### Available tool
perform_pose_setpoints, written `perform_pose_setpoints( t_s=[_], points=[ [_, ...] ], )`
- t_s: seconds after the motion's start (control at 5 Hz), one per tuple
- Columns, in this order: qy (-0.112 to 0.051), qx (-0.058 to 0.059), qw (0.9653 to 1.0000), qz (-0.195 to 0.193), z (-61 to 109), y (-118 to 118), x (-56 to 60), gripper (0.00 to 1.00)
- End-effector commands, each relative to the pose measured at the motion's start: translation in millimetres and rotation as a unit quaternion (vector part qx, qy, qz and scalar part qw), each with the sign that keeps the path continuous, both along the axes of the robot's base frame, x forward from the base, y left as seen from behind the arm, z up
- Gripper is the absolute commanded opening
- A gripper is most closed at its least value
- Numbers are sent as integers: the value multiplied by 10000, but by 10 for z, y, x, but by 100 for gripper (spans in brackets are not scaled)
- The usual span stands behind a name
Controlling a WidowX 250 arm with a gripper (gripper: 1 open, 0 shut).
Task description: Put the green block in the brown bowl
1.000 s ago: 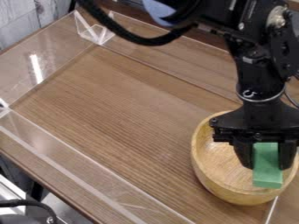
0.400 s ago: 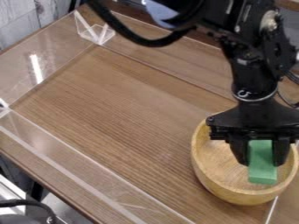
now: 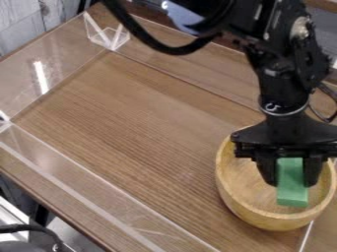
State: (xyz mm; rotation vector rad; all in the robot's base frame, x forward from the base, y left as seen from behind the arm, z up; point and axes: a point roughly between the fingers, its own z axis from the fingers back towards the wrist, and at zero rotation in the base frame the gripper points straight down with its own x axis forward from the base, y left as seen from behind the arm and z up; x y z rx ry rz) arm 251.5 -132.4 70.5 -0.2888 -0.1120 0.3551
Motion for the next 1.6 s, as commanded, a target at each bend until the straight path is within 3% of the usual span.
perform_pose_setpoints(
  t_s=[0.0, 1.4],
  points=[
    [-175, -64, 9998, 69, 88, 12, 86, 0],
    [-65, -44, 9998, 195, 75, 139, 196, 0]
  ],
)
